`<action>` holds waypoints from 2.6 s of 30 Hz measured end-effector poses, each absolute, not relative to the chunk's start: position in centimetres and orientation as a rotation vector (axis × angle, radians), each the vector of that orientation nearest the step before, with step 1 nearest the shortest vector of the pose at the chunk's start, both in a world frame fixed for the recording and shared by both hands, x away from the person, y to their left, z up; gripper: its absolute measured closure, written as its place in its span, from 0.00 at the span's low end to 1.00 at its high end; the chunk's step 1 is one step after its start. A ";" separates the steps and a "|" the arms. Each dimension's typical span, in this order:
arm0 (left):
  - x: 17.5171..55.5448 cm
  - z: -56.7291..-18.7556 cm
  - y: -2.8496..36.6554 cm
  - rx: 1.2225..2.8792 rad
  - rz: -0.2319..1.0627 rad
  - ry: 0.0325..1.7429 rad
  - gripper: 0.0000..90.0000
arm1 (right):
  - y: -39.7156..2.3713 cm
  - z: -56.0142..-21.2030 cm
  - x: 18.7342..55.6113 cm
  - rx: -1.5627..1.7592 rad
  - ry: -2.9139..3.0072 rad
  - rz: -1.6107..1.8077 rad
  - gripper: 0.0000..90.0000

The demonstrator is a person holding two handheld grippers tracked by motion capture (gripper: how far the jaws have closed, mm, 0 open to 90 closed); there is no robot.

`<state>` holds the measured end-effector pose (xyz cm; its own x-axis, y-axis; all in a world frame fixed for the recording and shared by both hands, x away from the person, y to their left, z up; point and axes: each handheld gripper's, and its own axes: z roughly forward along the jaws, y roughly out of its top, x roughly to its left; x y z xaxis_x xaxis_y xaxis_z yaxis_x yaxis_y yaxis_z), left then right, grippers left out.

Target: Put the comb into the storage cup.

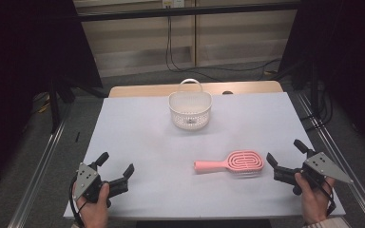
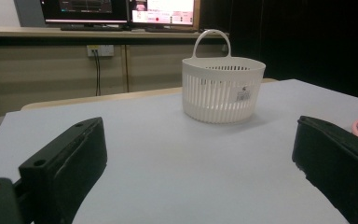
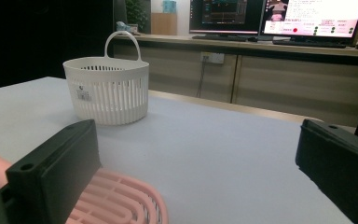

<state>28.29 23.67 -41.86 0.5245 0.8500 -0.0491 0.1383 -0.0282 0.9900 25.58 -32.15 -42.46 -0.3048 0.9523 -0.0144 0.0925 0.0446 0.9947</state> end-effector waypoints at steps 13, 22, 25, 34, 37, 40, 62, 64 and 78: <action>28.2 -42.1 23.9 1.495 0.722 0.899 0.03 | -31.8 -42.6 25.8 1.059 1.563 1.366 0.00; 28.3 -42.3 24.0 1.491 0.715 0.925 0.03 | -31.4 -42.6 26.0 1.030 1.571 1.366 0.00; 28.0 -42.2 24.0 1.496 0.707 0.903 0.03 | -31.0 -42.4 26.3 1.037 1.568 1.358 0.01; 28.1 -42.2 23.9 1.507 0.707 0.901 0.03 | -30.4 -41.9 26.8 1.007 1.608 1.374 0.01; 28.1 -42.2 23.9 1.511 0.711 0.899 0.03 | -30.2 -41.9 27.0 1.013 1.608 1.379 0.01; 28.0 -42.2 23.9 1.511 0.723 0.906 0.03 | -30.0 -41.9 27.2 1.012 1.616 1.377 0.01; 28.2 -42.2 23.8 1.516 0.712 0.902 0.02 | -28.2 -40.2 29.9 0.974 1.640 1.409 0.02; 28.2 -42.2 23.8 1.518 0.715 0.901 0.02 | -28.1 -40.2 30.1 0.975 1.641 1.406 0.02; 28.3 -42.3 23.9 1.522 0.721 0.901 0.02 | -27.6 -39.4 31.9 0.961 1.648 1.431 0.05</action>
<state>28.34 23.94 -42.28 0.5134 0.8570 -0.0435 0.1449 -0.0367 0.9888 31.94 -27.57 -39.36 -0.4469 0.8928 -0.0562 0.0695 0.0973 0.9928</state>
